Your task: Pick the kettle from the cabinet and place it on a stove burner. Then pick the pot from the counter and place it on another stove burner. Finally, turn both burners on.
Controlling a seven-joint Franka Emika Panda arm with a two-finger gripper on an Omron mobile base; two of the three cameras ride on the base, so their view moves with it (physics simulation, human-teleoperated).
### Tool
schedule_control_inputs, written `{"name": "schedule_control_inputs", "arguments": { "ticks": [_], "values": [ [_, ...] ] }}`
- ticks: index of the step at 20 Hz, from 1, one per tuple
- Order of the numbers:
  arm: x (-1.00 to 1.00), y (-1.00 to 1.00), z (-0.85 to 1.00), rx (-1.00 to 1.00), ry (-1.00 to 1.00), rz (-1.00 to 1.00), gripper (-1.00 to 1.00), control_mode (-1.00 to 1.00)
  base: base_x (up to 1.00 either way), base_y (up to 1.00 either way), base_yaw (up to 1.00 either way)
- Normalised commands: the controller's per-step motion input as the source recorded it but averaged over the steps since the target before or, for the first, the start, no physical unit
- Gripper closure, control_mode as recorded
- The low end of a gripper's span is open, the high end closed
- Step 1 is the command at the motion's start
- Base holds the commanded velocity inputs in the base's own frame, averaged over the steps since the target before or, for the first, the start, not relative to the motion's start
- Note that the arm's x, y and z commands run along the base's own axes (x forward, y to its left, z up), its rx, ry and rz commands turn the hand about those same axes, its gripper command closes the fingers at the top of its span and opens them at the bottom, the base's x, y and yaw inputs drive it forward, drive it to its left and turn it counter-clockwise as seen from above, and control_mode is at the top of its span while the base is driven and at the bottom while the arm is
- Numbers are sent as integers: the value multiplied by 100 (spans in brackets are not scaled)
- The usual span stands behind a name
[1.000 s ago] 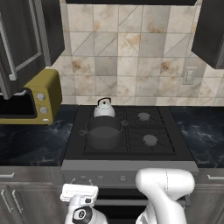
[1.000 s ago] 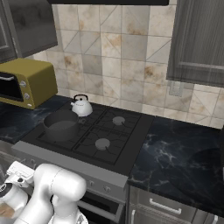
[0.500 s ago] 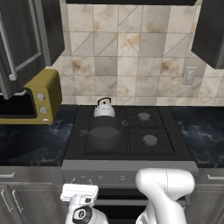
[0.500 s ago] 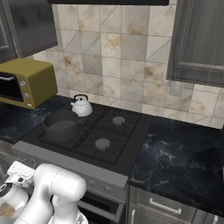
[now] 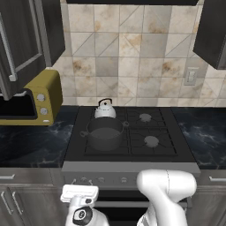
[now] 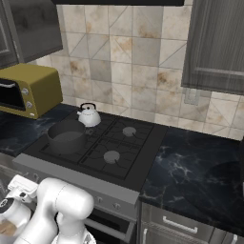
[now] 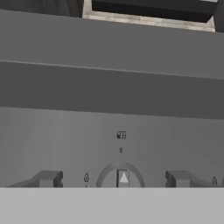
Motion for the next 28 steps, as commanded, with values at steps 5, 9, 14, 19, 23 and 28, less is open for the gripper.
{"name": "schedule_control_inputs", "arguments": {
  "ticks": [5, 9, 14, 19, 23, 28],
  "values": [
    [22, 0, 0, 0, 0, 0, 100, -100, 0, 0, 0],
    [21, 0, 0, 0, 0, 0, 100, -100, 0, 0, 0],
    [9, 0, 0, 0, 0, 0, 100, -100, 0, 0, 0],
    [0, -19, 0, 0, -2, 0, 100, -100, 0, 0, 0],
    [0, -23, 0, 0, -3, 0, 100, -100, 0, 0, 0],
    [0, -8, 0, 0, -1, 0, 100, -100, 0, 0, 0]
  ]
}}
